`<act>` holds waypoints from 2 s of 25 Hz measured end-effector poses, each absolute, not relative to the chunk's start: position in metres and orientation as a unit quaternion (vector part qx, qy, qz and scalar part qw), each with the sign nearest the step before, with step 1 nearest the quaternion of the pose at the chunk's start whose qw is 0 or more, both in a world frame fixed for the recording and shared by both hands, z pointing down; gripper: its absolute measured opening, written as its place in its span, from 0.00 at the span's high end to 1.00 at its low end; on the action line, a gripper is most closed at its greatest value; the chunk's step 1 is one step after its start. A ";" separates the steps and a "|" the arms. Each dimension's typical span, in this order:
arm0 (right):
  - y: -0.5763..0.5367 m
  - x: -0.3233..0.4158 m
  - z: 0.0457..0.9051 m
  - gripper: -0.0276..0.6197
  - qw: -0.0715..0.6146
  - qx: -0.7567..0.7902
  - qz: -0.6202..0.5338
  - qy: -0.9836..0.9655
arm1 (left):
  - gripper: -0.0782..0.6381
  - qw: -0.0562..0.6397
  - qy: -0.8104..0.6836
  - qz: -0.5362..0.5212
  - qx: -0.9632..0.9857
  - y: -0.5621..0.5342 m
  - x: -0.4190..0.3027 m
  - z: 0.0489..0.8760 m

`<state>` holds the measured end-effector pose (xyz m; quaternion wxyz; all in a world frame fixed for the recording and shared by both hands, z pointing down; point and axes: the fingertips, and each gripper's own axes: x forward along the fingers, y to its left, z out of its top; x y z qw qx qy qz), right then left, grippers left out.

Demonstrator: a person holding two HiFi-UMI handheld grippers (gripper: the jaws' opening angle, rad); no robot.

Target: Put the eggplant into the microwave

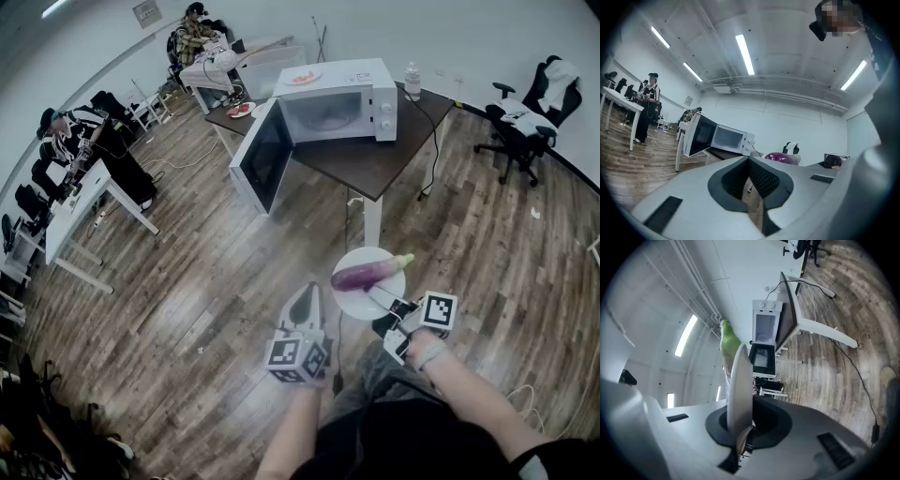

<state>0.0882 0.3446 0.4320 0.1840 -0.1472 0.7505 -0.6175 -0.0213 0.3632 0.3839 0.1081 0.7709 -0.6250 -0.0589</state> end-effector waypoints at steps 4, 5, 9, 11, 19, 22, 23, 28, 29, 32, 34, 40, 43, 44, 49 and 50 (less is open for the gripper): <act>0.348 0.088 0.433 0.95 0.186 -0.146 -0.620 0.748 | 0.89 0.116 -0.631 -0.060 0.764 0.370 -0.024 0.390; 0.348 0.088 0.433 0.95 0.186 -0.146 -0.620 0.748 | 0.89 0.117 -0.632 -0.060 0.764 0.371 -0.024 0.391; 0.341 0.085 0.437 0.95 0.179 -0.149 -0.615 0.753 | 0.89 0.124 -0.637 -0.059 0.758 0.372 -0.031 0.398; 0.333 0.084 0.437 0.95 0.176 -0.149 -0.610 0.758 | 0.89 0.128 -0.639 -0.060 0.756 0.368 -0.033 0.402; 0.285 0.084 0.434 0.95 0.193 -0.147 -0.617 0.748 | 0.89 0.132 -0.636 -0.050 0.759 0.322 -0.030 0.409; 0.258 0.085 0.437 0.95 0.194 -0.151 -0.617 0.747 | 0.89 0.123 -0.638 -0.045 0.759 0.294 -0.033 0.409; 0.248 0.085 0.437 0.95 0.196 -0.152 -0.616 0.748 | 0.89 0.119 -0.639 -0.044 0.758 0.283 -0.034 0.409; 0.200 0.081 0.436 0.95 0.195 -0.148 -0.616 0.748 | 0.89 0.113 -0.641 -0.041 0.758 0.228 -0.035 0.405; 0.191 0.080 0.437 0.95 0.193 -0.147 -0.616 0.750 | 0.89 0.114 -0.642 -0.042 0.757 0.217 -0.036 0.404; 0.164 0.076 0.439 0.95 0.190 -0.147 -0.621 0.746 | 0.89 0.118 -0.646 -0.043 0.753 0.187 -0.038 0.402; 0.147 0.073 0.441 0.95 0.188 -0.147 -0.624 0.744 | 0.89 0.119 -0.648 -0.043 0.751 0.171 -0.040 0.403; 0.102 0.067 0.446 0.95 0.185 -0.142 -0.628 0.742 | 0.89 0.131 -0.656 -0.042 0.742 0.130 -0.043 0.414; 0.082 0.066 0.448 0.95 0.183 -0.143 -0.629 0.742 | 0.89 0.134 -0.660 -0.048 0.738 0.111 -0.047 0.419; 0.076 0.066 0.448 0.95 0.183 -0.142 -0.628 0.743 | 0.89 0.134 -0.661 -0.051 0.736 0.106 -0.047 0.420; 0.055 0.065 0.450 0.95 0.182 -0.141 -0.631 0.741 | 0.89 0.135 -0.662 -0.055 0.735 0.088 -0.045 0.422; 0.053 0.065 0.450 0.95 0.182 -0.141 -0.630 0.741 | 0.89 0.136 -0.661 -0.054 0.736 0.087 -0.044 0.423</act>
